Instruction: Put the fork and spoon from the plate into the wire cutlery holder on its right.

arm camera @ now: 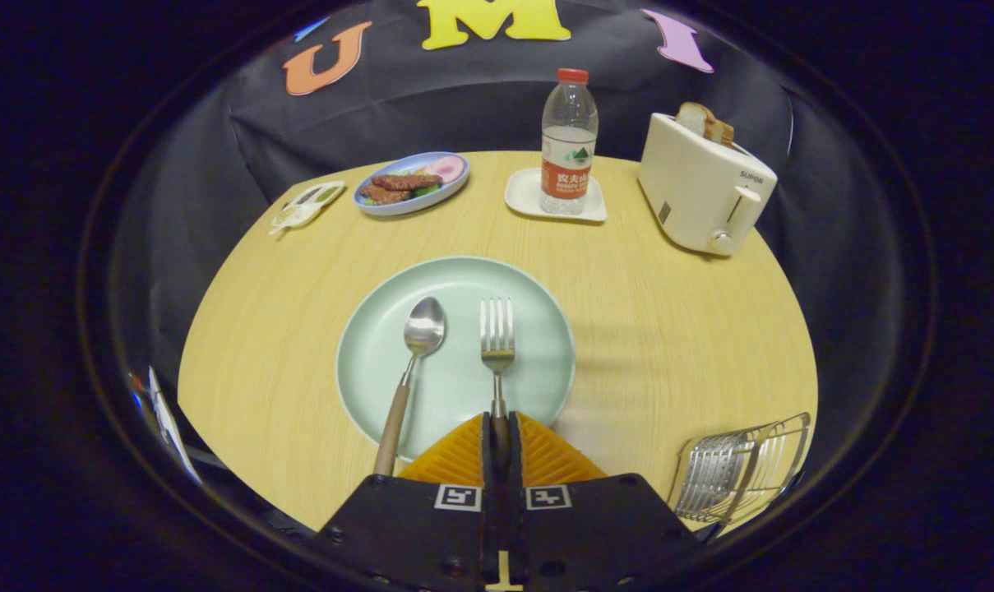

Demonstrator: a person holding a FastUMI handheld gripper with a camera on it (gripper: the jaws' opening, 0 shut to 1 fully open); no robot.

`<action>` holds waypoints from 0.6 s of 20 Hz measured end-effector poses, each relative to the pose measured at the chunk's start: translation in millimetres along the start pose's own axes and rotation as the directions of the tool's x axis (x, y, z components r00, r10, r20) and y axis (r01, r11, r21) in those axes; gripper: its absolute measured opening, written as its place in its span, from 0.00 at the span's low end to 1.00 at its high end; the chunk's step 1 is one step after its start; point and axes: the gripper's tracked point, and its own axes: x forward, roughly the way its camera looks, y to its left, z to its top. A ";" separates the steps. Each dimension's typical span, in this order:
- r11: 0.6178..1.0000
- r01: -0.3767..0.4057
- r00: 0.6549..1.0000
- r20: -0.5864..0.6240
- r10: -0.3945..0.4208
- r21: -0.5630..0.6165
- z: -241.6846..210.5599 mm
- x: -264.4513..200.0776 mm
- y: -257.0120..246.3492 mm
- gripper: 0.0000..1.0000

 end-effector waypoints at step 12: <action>0.999 -0.011 0.997 0.074 0.013 -0.030 -0.9 -91.7 -82.3 0.05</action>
